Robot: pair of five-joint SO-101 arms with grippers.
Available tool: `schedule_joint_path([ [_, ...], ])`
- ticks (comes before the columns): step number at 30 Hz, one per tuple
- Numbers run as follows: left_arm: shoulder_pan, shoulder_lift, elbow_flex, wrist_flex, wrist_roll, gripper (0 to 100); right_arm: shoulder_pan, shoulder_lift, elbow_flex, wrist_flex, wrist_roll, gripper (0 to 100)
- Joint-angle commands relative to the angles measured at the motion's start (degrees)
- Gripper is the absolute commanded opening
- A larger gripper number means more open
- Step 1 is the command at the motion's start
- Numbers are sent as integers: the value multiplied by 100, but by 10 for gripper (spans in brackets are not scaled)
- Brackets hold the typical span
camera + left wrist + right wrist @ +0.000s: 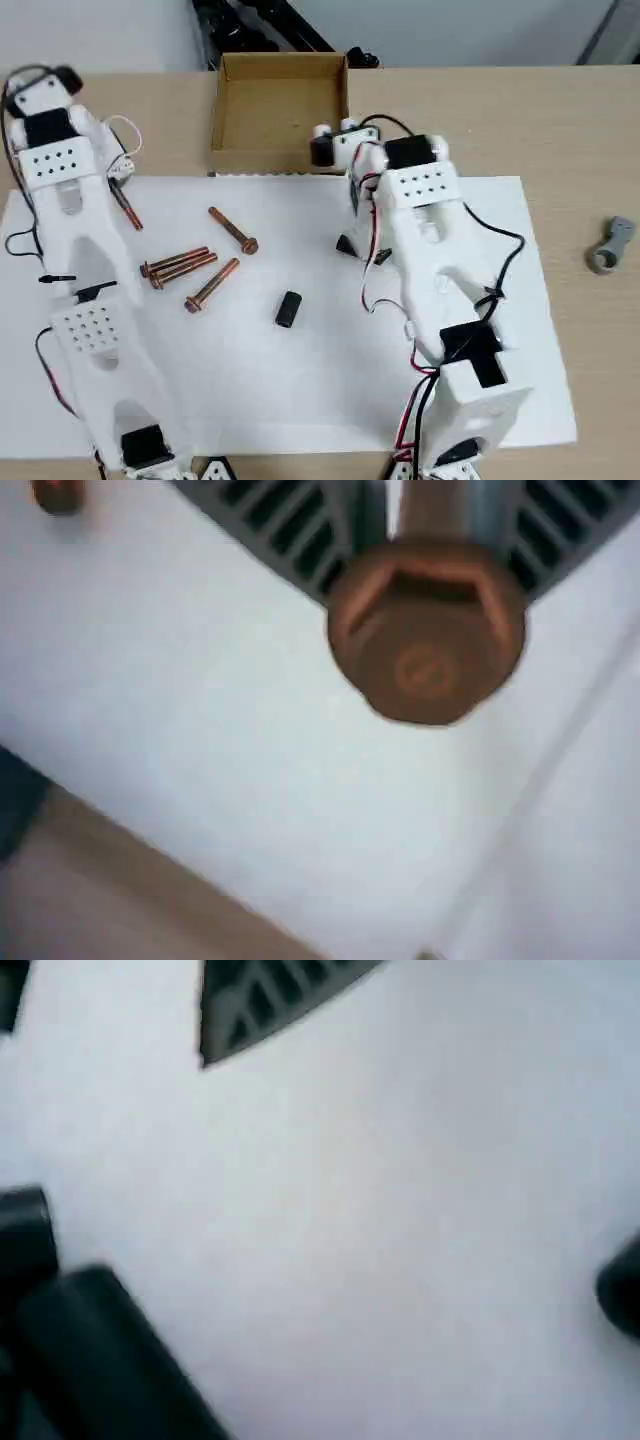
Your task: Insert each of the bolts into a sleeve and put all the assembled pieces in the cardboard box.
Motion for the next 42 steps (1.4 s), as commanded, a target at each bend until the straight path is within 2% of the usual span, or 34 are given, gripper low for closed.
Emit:
schedule_joint_path([
  [1, 229, -1064, 347, 123, -334, 5, -57, -31, -246, -233, -158, 119],
  [5, 360, -2040, 1525, 97, -387, 5, -84, 207, -273, -84, -62, 150],
  [8, 334, -2822, 2334, 88, -396, 5, -295, 488, -281, 127, -475, 213],
  [11, 255, -3657, 3178, 9, -396, 5, -620, 655, -281, 66, -1442, 224],
  [16, 79, -5090, 4558, -264, -448, 5, -1323, 664, -281, -198, -3138, 170],
  [24, 9, -6664, 6299, -563, -642, 5, -1956, 708, -378, -277, -4765, 165],
  [36, 0, -7042, 6615, -642, -747, 5, -2607, 778, -334, -444, -5512, 165],
  [42, -211, -7042, 6624, -633, -765, 5, -2598, 1534, -369, -479, -5556, 165],
])
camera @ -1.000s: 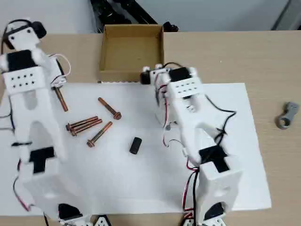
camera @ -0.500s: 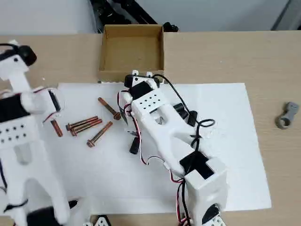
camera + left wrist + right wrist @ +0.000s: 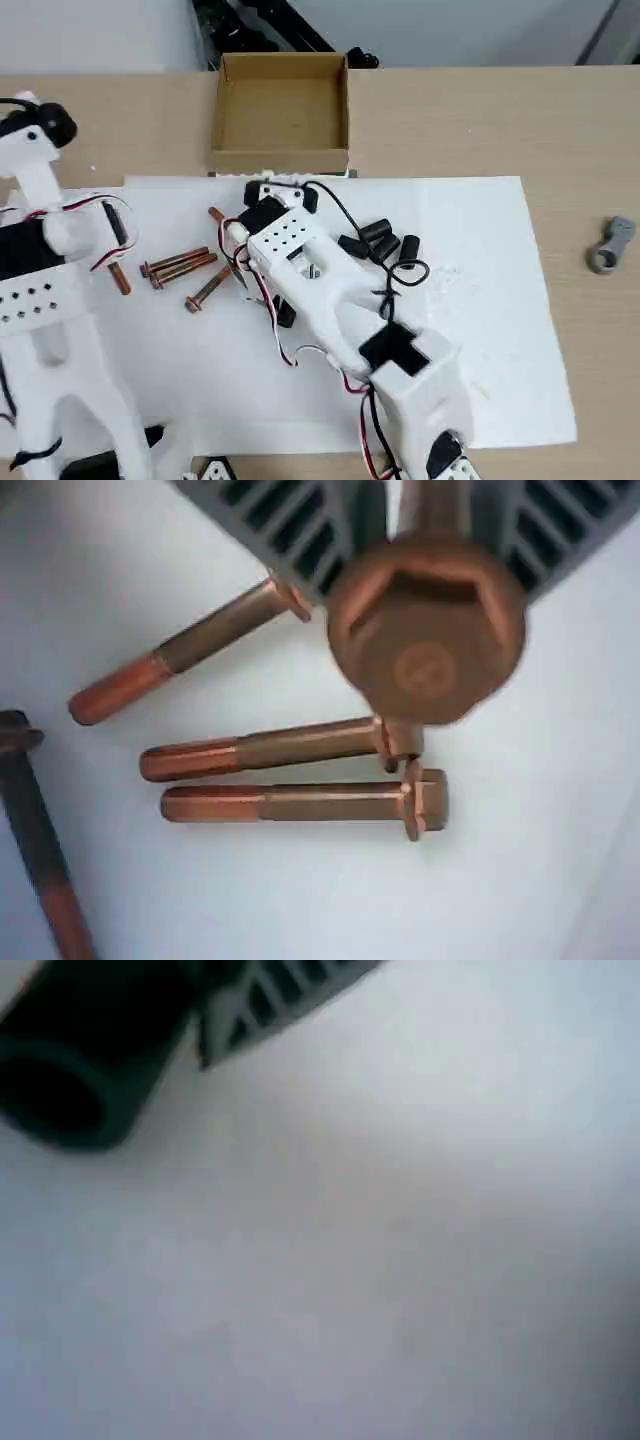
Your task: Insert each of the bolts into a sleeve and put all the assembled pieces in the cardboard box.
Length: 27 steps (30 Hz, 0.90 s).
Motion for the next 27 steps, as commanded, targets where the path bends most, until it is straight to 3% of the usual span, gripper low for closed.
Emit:
schedule_joint_path([
  [1, -220, -211, -4, -149, -44, 5, -4, 321, -352, -31, -53, 165],
  [12, -431, -246, 207, -141, -158, 5, 13, 892, -352, -13, -18, 160],
  [17, -422, -246, 198, -149, -167, 5, -40, 901, -352, 189, -9, 9],
  [19, -422, -246, 189, -158, -167, 5, -40, 892, -352, 242, -9, 15],
  [24, -396, -255, 163, -264, -325, 5, -40, 884, -589, 699, 527, 11],
  [27, -44, -281, -4, -308, -510, 5, -4, 532, -782, 760, 782, 11],
])
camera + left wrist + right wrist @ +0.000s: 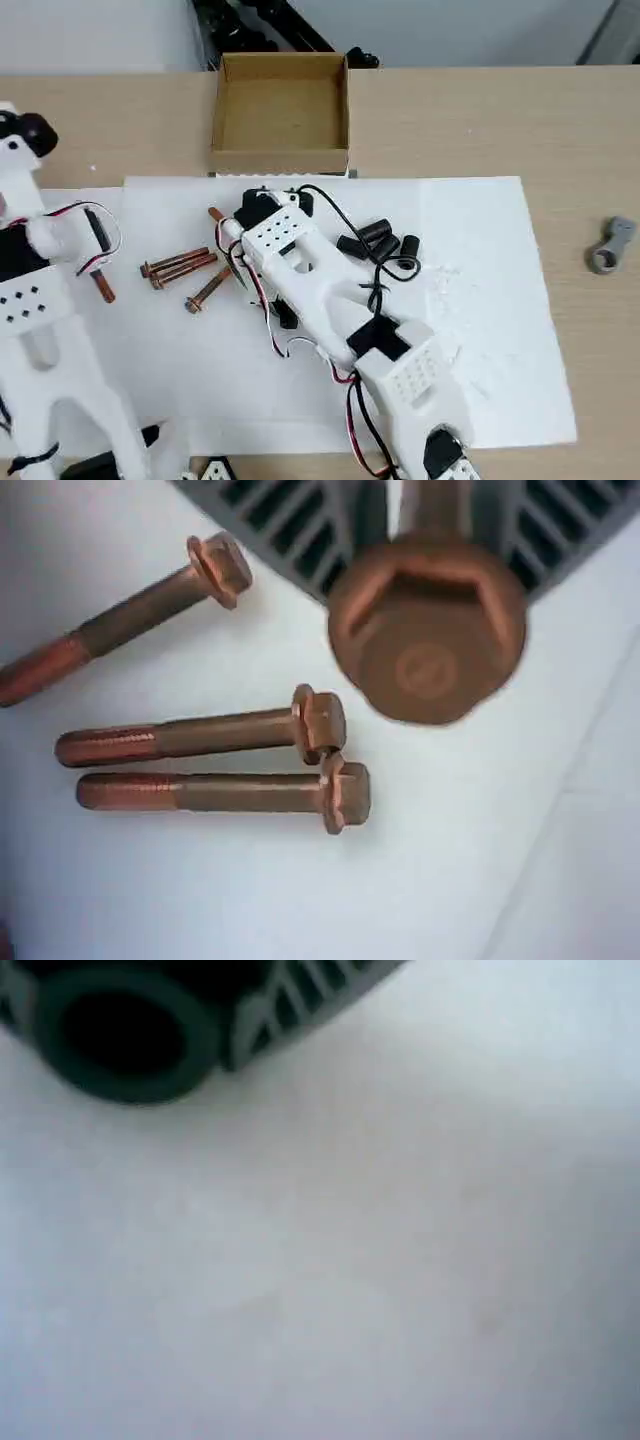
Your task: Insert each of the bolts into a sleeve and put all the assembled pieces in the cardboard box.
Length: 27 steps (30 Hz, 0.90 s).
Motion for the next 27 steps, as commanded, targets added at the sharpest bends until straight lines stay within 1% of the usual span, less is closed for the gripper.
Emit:
schedule_joint_path([
  [1, 413, -316, -356, -141, -149, 5, -40, -470, -88, 136, 422, 11],
  [3, 677, -580, -532, -202, -158, 5, -48, -1068, -88, 48, 695, 11],
  [6, 1073, -1125, -549, -580, -158, 5, -31, -2097, -88, -31, 1081, 11],
  [8, 1231, -1459, -549, -809, -158, 5, -13, -2791, -88, -31, 1521, 11],
  [12, 1284, -2075, -549, -1240, -149, 5, -13, -4251, -79, -13, 2549, 10],
  [16, 1310, -2400, -532, -1345, -149, 5, -4, -5675, -53, -75, 3516, 10],
  [19, 1380, -2400, -207, -1398, -141, 5, -4, -6448, 176, -75, 4079, 10],
  [23, 1776, -2453, 453, -2031, -149, 5, -4, -7292, 1125, -92, 4193, 11],
  [25, 2040, -2409, 681, -2453, -141, 5, -4, -7714, 1881, -400, 4193, 12],
  [27, 2312, -2426, 998, -3068, -132, 5, -4, -8224, 2725, -945, 4193, 12],
])
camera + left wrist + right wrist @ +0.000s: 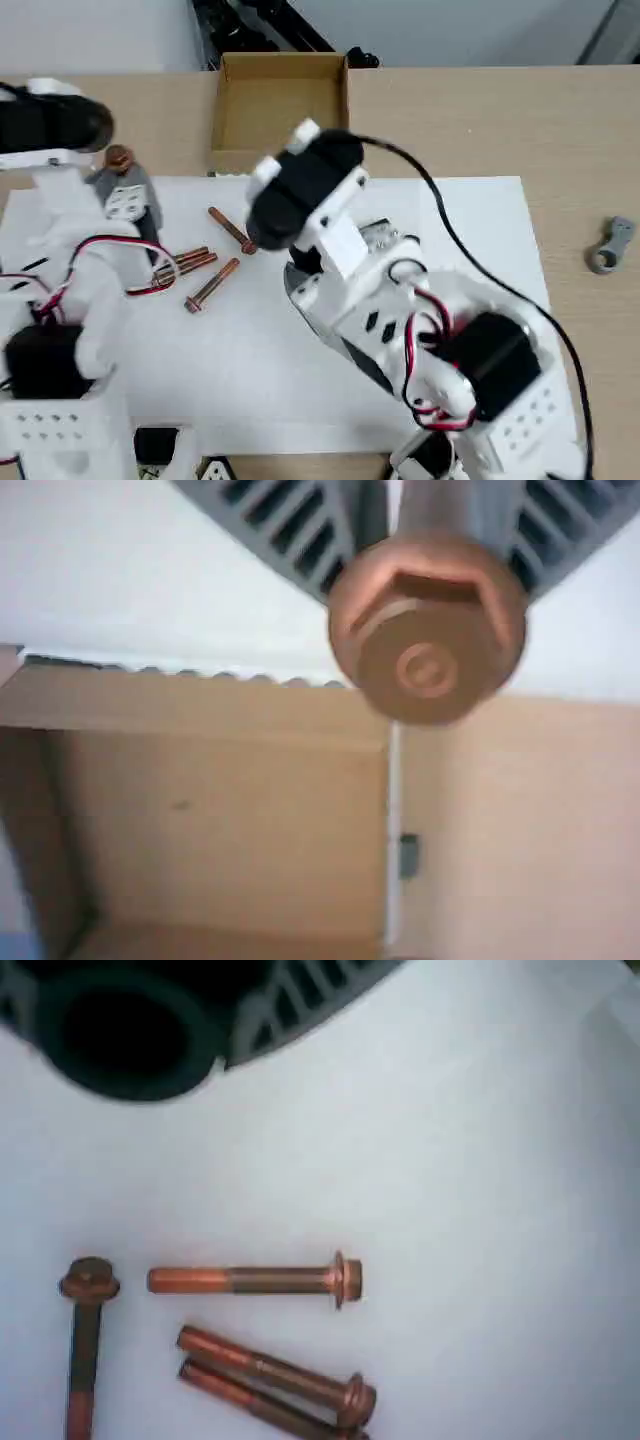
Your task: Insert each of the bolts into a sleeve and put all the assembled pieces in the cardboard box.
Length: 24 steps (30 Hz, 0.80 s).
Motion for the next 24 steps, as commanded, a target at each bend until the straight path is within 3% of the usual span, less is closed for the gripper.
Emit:
schedule_joint_path([
  [1, 501, -79, 374, -1160, -18, 5, 22, -936, 1398, -1007, 70, 12],
  [6, 1020, -62, 892, -2365, -9, 5, 31, -2334, 4009, -3477, 88, 7],
  [10, 1310, -53, 927, -2453, -9, 5, 418, -3073, 5521, -5103, 62, 5],
  [13, 1486, -62, 919, -2453, 53, 5, 743, -3213, 6092, -5991, -360, 5],
  [17, 1811, -70, 892, -2497, 457, 5, 734, -3055, 6286, -6536, -598, 5],
  [24, 2760, -53, 848, -2787, 492, 5, 769, -3108, 6277, -6659, -589, 5],
])
